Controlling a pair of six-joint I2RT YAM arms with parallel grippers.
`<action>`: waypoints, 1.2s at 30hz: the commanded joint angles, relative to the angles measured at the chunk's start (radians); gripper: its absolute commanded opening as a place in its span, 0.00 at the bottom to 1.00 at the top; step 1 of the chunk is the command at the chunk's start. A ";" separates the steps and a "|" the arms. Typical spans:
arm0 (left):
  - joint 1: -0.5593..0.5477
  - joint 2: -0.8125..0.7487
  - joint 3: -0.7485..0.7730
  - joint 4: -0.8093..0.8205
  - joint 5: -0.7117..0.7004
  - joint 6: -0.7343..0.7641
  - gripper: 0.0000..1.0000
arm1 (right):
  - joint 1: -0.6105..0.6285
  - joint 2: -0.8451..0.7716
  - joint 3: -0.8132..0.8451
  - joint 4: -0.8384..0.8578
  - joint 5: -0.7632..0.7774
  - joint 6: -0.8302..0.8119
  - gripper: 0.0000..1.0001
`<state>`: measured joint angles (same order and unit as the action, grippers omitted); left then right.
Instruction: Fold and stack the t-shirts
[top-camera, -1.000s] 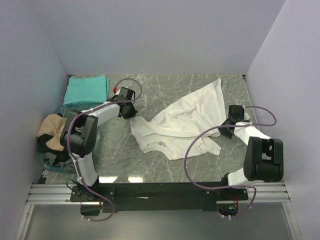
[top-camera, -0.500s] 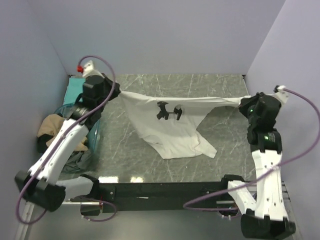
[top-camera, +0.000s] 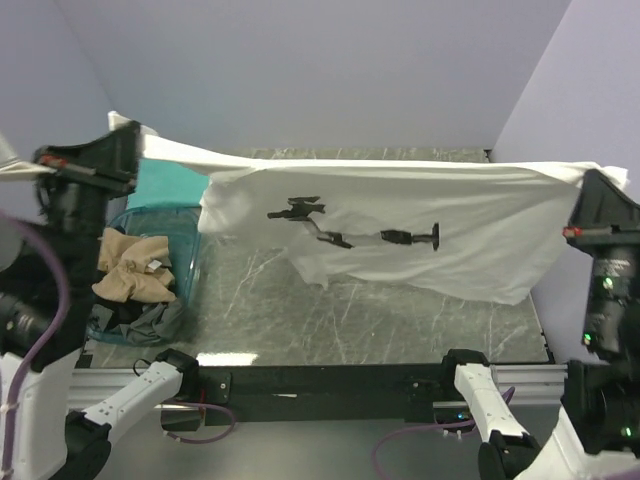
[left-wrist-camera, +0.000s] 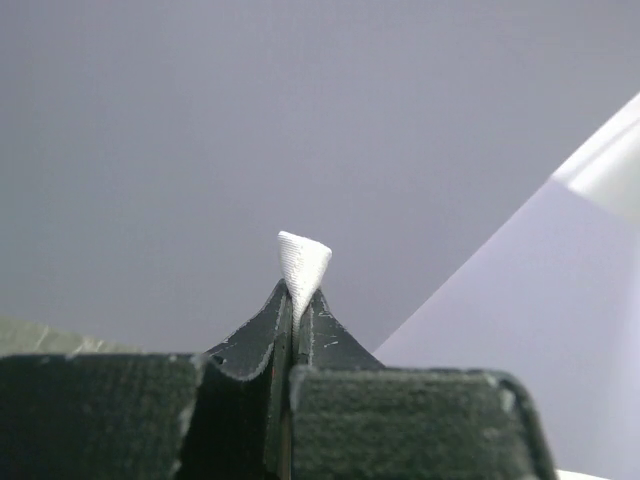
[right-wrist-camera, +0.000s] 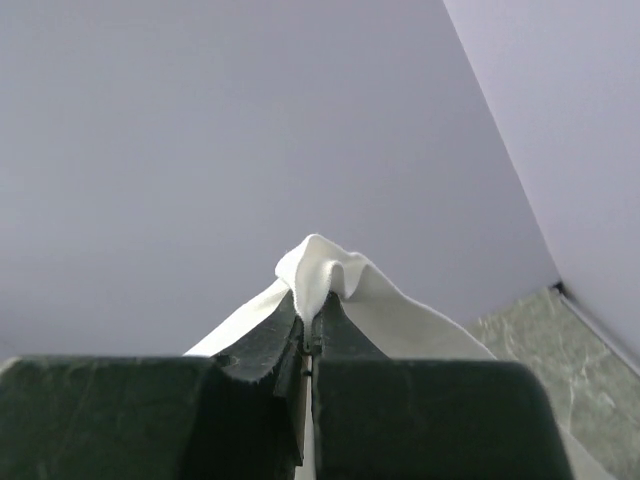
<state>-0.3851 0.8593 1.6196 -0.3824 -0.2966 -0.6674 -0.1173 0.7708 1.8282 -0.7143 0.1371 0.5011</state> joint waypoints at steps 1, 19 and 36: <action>0.005 -0.029 0.088 -0.009 -0.018 0.068 0.01 | -0.002 0.031 0.112 -0.073 0.048 -0.059 0.00; 0.005 0.001 0.266 -0.012 0.024 0.152 0.01 | -0.002 -0.039 0.040 -0.099 0.050 -0.052 0.00; 0.121 0.712 -0.012 0.301 -0.099 0.184 0.01 | -0.004 0.349 -0.615 0.418 -0.154 0.001 0.00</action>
<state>-0.3092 1.4132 1.5661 -0.1677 -0.4072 -0.4831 -0.1177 1.0023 1.2430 -0.4965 0.0166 0.5041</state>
